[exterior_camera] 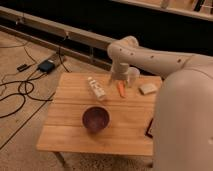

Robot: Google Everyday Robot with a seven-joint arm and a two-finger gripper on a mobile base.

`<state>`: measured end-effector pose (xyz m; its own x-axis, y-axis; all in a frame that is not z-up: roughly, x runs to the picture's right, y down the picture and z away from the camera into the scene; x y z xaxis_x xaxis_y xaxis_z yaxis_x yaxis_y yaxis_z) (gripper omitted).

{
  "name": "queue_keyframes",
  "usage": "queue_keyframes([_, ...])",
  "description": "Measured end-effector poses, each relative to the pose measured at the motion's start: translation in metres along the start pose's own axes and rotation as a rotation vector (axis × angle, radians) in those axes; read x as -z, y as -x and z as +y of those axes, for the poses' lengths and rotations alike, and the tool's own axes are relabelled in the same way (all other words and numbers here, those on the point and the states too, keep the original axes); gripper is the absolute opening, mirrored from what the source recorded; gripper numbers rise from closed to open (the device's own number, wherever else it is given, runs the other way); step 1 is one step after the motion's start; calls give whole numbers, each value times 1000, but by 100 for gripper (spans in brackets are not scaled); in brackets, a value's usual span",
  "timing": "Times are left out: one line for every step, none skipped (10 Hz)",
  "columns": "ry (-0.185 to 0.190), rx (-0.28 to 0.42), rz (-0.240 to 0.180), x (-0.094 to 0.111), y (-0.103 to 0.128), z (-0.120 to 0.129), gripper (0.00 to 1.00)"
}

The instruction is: Move the arm in a circular motion

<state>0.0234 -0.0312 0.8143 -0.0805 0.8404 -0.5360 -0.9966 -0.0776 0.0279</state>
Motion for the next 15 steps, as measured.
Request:
queue_keyframes([8,50,0,-3,1,26,65])
queue_keyframes([17,101,6,-5,-4,49,65])
queue_keyframes([35,173,11,-7,-14,79,65])
queue_keyframes([53,240,17,-8,-27,105,65])
queue_keyframes([67,305,30,-11,-46,125,65])
queue_keyframes([78,367,49,-14,-68,140,65])
queue_keyframes([90,413,69,-17,-92,149,65])
queue_keyframes([95,440,85,-19,-109,151,65])
queue_keyframes([96,464,103,-20,-129,149,65])
queue_keyframes([93,477,116,-20,-144,143,65])
queue_keyframes([87,476,131,-20,-159,131,65])
queue_keyframes([83,464,143,-21,-172,119,65])
queue_keyframes([79,433,159,-22,-187,100,65])
queue_keyframes([79,393,168,-23,-194,83,65])
queue_keyframes([75,345,173,-24,-199,61,65])
